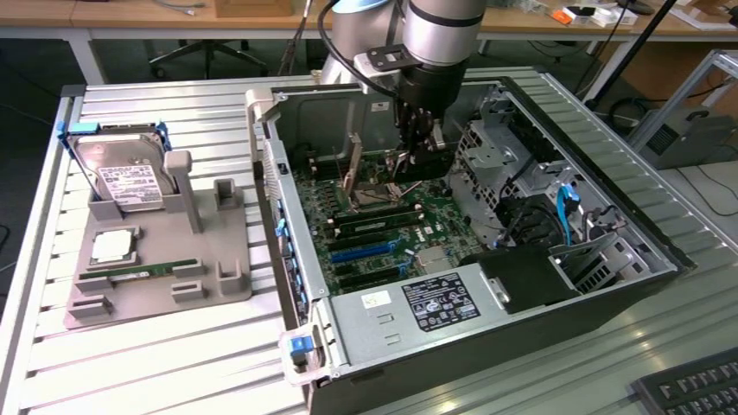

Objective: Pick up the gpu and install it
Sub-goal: 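Insert the gpu into the slot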

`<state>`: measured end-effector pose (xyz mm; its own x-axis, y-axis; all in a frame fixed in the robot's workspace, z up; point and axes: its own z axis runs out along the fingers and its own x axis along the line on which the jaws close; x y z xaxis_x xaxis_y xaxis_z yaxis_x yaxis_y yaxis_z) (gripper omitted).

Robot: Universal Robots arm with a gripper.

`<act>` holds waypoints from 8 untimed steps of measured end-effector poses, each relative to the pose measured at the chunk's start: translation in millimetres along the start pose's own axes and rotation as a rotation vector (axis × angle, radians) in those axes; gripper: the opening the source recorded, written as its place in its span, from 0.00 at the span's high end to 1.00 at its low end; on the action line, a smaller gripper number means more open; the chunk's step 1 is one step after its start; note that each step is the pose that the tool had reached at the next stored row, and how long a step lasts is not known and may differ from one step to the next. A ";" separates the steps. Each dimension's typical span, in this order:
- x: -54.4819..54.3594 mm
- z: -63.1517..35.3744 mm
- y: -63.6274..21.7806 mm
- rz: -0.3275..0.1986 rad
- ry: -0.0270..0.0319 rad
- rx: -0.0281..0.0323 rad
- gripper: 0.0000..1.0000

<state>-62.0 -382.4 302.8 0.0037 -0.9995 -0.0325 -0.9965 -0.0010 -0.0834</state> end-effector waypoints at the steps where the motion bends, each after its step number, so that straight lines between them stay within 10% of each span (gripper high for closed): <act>1: 0.1 0.0 0.0 -0.007 -0.0005 -0.0003 0.73; 8: 0.2 0.0 0.0 -0.035 -0.0029 -0.0012 0.73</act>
<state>-62.1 -382.6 302.8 0.0387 -0.9987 -0.0325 -0.9959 -0.0358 -0.0833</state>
